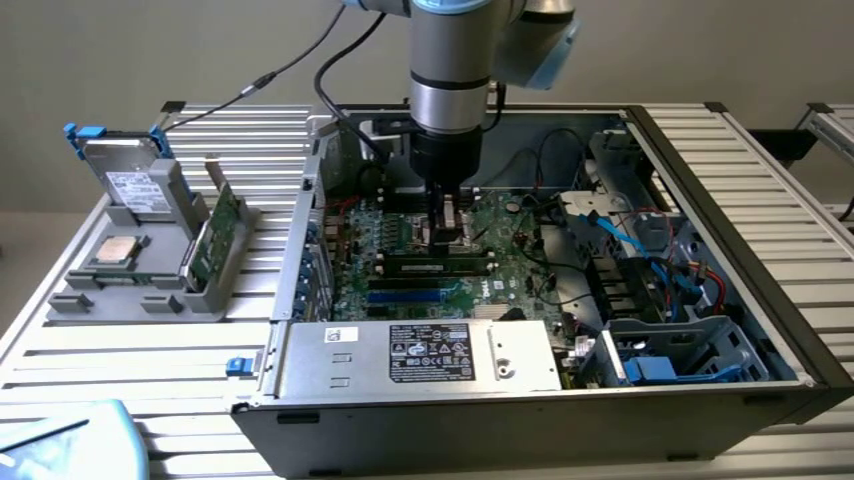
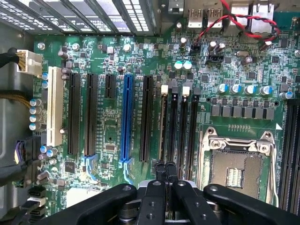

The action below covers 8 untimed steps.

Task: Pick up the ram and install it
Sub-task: 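Press down the ram until it locks into place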

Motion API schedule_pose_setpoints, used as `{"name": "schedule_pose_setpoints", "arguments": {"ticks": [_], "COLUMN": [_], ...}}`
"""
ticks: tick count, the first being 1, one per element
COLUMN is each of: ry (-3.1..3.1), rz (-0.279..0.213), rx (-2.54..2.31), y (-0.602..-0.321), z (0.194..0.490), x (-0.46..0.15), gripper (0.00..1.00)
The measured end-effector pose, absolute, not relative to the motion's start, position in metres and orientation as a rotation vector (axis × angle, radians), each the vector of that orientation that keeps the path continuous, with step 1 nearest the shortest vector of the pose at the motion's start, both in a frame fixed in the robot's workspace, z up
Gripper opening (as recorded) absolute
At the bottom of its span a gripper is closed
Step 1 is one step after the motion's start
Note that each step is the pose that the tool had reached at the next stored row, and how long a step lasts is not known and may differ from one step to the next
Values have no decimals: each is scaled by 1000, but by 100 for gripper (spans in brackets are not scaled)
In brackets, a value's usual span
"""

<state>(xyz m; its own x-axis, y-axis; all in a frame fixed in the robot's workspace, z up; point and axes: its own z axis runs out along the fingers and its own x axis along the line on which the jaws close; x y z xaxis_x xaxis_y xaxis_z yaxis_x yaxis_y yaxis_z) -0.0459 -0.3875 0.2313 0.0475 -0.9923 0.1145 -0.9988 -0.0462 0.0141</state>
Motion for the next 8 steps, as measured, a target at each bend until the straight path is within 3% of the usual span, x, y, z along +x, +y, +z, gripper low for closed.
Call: {"name": "schedule_pose_setpoints", "arguments": {"ticks": [8], "ry": [-2106], "rz": [110], "rx": [2208], "y": [-389], "z": [231], "x": [-48], "gripper": [11]}}
